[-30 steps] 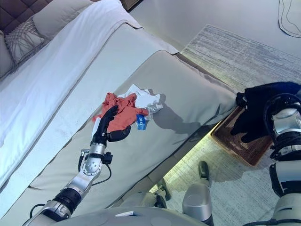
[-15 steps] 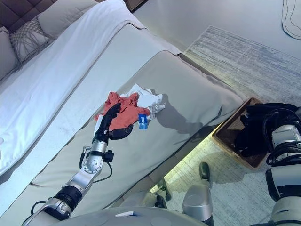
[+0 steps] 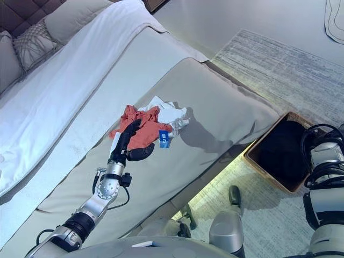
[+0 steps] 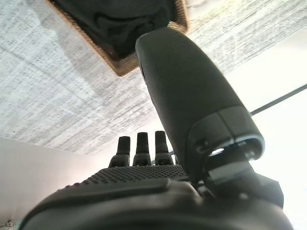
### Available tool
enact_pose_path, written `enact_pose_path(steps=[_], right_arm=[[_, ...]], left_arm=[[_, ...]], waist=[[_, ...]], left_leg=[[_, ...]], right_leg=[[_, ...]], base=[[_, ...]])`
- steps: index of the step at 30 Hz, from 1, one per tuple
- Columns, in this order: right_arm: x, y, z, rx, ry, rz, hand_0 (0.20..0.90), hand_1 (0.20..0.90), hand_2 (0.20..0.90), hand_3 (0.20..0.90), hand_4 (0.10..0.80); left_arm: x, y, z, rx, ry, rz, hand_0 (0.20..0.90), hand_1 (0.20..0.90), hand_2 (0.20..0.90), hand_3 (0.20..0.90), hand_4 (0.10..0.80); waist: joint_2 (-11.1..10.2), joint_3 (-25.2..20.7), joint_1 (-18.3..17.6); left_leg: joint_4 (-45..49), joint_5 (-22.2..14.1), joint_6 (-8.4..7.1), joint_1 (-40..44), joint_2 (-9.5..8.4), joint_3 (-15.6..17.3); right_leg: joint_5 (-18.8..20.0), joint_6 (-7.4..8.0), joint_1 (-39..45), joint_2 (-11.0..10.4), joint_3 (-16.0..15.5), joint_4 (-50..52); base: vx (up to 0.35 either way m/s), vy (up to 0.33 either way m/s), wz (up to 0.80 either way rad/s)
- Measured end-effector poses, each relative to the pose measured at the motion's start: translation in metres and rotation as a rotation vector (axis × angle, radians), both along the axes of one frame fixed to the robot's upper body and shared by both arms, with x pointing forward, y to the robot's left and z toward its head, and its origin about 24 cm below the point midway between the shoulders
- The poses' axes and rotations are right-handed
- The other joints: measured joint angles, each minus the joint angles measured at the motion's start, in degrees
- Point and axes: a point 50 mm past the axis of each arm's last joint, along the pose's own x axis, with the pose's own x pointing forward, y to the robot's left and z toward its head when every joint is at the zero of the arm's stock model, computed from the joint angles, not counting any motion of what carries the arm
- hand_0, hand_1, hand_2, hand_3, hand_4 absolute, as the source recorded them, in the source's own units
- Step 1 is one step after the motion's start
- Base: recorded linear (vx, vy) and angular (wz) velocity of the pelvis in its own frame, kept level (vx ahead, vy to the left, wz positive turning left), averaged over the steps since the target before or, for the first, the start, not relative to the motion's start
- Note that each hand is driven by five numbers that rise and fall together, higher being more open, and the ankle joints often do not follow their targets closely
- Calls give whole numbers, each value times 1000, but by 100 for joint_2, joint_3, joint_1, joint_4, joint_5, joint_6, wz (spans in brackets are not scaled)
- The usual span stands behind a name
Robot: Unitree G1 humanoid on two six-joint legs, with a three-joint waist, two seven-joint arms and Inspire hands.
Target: Pick up the clothes from the bed and place them into the basket
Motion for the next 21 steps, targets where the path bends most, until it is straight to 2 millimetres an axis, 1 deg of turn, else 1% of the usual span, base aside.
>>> enact_pose_path(steps=[10,14,19,21], right_arm=[[2,2,2,-8,-17,12,900,900,900,900,800],[14,10,14,-41,-85,69,900,900,900,900,800],[33,29,36,-99,-185,187,900,900,900,900,800],[41,39,46,-131,-219,251,900,900,900,900,800]], left_arm=[[0,0,0,0,0,0,900,900,900,900,800],[0,0,0,0,1,0,900,900,900,900,800],[0,0,-1,0,3,6,900,900,900,900,800],[0,0,-1,-1,2,12,900,900,900,900,800]], waist=[[0,0,-1],[0,0,-36],[-1,-1,-9],[-2,-1,4]], left_leg=[[-2,-1,0,-1,0,-6],[-4,-1,1,1,3,-4],[-2,1,-1,1,11,-21],[-1,8,-4,1,15,-94]], right_leg=[[0,0,2,1,-4,-1],[0,0,3,5,5,0],[2,-1,15,12,-16,24],[2,-1,52,12,-79,25]], base=[[0,0,0],[0,0,0],[-16,-13,2],[-10,-17,13]])
